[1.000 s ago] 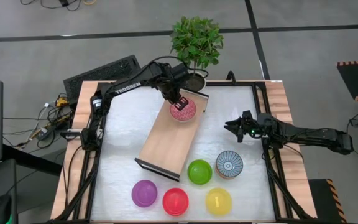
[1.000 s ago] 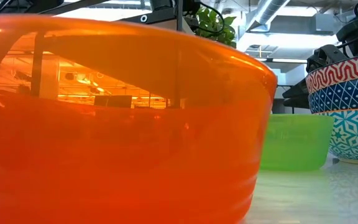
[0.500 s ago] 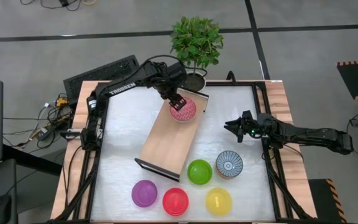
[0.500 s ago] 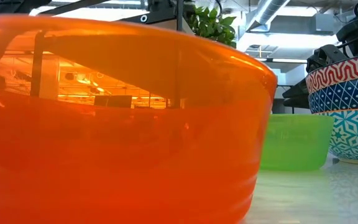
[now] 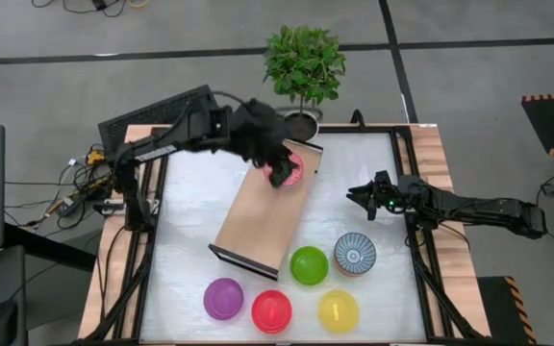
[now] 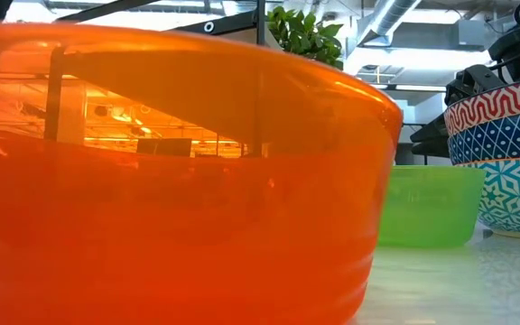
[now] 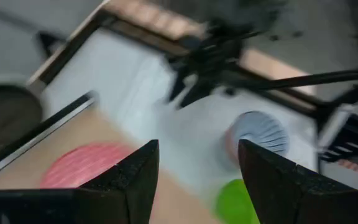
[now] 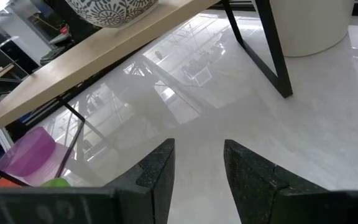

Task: Place and stack bowls onto a shelf
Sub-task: Stack the blue patterned bowl on top of the red patterned bowl on the shelf

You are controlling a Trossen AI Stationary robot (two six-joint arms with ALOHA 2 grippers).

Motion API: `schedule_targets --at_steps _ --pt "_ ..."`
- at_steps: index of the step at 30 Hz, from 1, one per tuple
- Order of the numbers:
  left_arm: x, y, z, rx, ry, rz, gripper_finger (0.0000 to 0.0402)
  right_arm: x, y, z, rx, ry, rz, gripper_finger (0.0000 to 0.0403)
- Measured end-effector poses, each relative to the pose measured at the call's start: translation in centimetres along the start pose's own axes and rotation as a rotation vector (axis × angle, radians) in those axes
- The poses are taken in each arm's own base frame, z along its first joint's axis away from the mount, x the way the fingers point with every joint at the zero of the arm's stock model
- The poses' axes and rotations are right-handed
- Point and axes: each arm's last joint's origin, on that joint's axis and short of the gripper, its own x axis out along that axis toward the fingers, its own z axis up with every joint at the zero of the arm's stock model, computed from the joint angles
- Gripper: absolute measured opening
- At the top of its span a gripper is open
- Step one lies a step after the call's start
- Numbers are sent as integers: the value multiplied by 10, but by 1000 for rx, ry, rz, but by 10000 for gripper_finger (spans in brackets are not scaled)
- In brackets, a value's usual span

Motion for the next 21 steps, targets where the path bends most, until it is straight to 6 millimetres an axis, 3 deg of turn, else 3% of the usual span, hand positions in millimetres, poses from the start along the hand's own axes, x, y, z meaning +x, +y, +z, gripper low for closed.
schedule_targets --at_steps 6,12,16,21 --pt "29 -46 -10 65 -80 -16 202 0 0 0 0 0 0 164" --pt "78 -81 -31 120 -97 6 202 0 0 0 0 0 0 164" --pt "114 -92 -46 149 -86 -7 202 0 0 0 0 0 0 164" --pt "156 -92 -66 130 -34 10 202 0 0 0 0 0 0 164"
